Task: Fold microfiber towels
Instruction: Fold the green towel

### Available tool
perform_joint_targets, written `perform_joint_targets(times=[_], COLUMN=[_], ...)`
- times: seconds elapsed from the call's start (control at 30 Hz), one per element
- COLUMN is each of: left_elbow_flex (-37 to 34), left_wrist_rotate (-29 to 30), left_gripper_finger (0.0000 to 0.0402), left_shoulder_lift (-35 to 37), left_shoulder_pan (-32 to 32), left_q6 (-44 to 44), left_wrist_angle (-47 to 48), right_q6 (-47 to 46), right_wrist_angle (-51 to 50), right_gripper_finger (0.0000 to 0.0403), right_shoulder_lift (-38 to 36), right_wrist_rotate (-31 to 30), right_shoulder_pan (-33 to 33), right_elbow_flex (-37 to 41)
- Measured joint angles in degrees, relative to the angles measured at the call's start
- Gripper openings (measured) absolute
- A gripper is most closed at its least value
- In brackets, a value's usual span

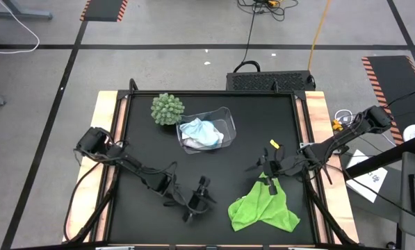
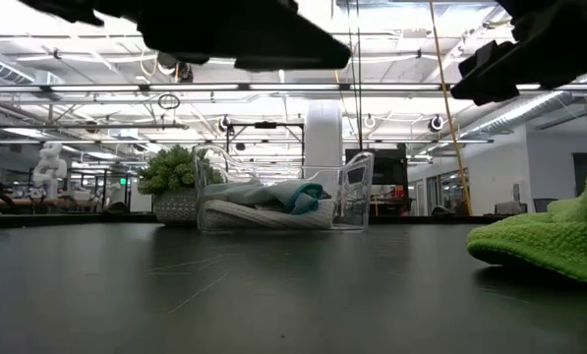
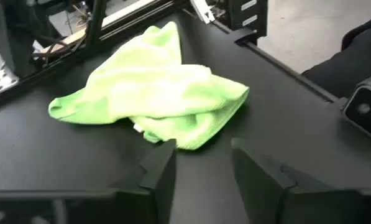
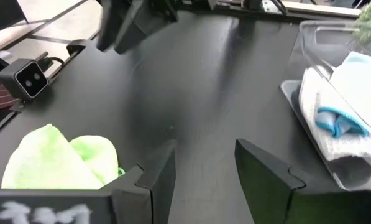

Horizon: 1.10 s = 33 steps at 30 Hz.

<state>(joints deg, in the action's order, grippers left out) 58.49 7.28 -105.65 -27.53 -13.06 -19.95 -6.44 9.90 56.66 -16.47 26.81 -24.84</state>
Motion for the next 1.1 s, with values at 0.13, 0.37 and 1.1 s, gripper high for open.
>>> perform_joint_targets(times=[0.13, 0.37, 1.1], left_elbow_flex=[1.5, 6.6, 27.3], left_wrist_rotate=[-1.3, -1.4, 2.0], left_gripper_finger=[0.0219, 0.0290, 0.0296], left_shoulder_lift=[0.0, -5.8, -21.4], left_shoulder_pan=[-0.4, -0.8, -0.4], left_q6=[1.8, 10.3, 13.7], left_wrist_angle=[0.0, 0.1, 8.5], right_q6=[-0.4, -1.2, -4.9], right_wrist_angle=[-1.6, -2.6, -6.5], right_gripper_finger=[0.0157, 0.0157, 0.0157], right_shoulder_lift=[0.0, -2.2, -5.8], right_wrist_rotate=[0.0, 0.1, 0.4], right_shoulder_pan=[0.0, 0.0, 1.1], right_elbow_flex=[0.0, 0.0, 0.0])
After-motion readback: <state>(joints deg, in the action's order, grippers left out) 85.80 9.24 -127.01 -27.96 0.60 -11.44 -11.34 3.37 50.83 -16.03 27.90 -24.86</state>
